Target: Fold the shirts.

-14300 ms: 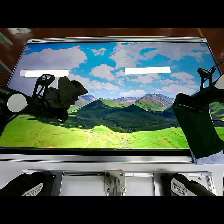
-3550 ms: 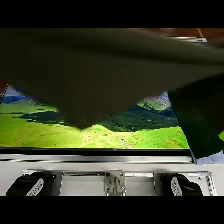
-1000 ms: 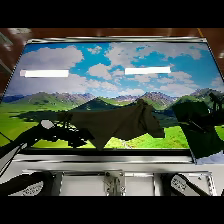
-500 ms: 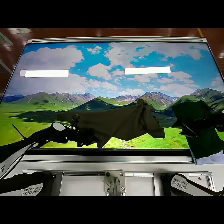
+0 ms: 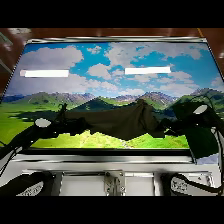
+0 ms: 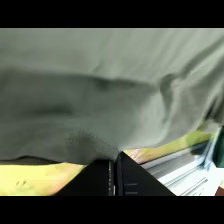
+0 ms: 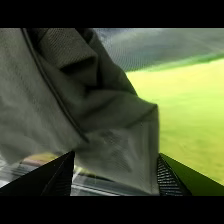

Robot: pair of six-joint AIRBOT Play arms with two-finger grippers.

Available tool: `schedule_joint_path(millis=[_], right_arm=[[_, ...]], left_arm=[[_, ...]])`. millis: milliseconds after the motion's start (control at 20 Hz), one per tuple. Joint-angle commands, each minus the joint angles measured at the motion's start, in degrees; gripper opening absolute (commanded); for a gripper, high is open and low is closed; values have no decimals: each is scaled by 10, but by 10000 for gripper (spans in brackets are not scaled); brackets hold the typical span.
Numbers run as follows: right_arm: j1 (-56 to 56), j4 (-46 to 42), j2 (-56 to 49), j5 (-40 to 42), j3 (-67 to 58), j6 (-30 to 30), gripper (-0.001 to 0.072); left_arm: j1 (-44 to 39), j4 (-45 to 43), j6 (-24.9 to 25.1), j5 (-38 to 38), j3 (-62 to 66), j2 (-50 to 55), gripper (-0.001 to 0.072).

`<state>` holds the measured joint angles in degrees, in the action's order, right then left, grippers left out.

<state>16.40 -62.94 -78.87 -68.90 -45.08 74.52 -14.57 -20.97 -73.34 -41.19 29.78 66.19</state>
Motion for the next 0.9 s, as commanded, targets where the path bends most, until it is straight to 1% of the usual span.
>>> schedule_joint_path(millis=[0,50,100,200,300,400,450,600,650,750,850], right_arm=[[-48,-4,-34,27,3,24,468],[-53,-5,-33,29,3,24,218],[-55,-5,-28,30,-2,24,65],[-55,-14,3,26,-29,17,63],[-55,-24,60,18,-85,0,62],[-55,-33,134,19,-170,-26,62],[-55,-47,172,22,-222,-24,62],[-55,-101,266,62,-366,23,62],[-55,-120,289,69,-406,34,62],[-55,-159,330,67,-469,60,62],[-55,-188,364,51,-501,82,62]], left_arm=[[31,0,27,-5,21,-31,33],[36,0,47,-13,34,-33,34],[43,0,68,-25,54,-34,33],[64,-18,71,-52,109,-40,31],[94,-70,64,-80,198,-62,31],[134,-118,42,-113,318,-92,31],[158,-131,41,-135,391,-108,31],[238,-155,36,-196,614,-143,32],[265,-173,18,-202,675,-152,31],[323,-236,-24,-216,774,-170,32],[377,-305,-58,-263,824,-191,33]])
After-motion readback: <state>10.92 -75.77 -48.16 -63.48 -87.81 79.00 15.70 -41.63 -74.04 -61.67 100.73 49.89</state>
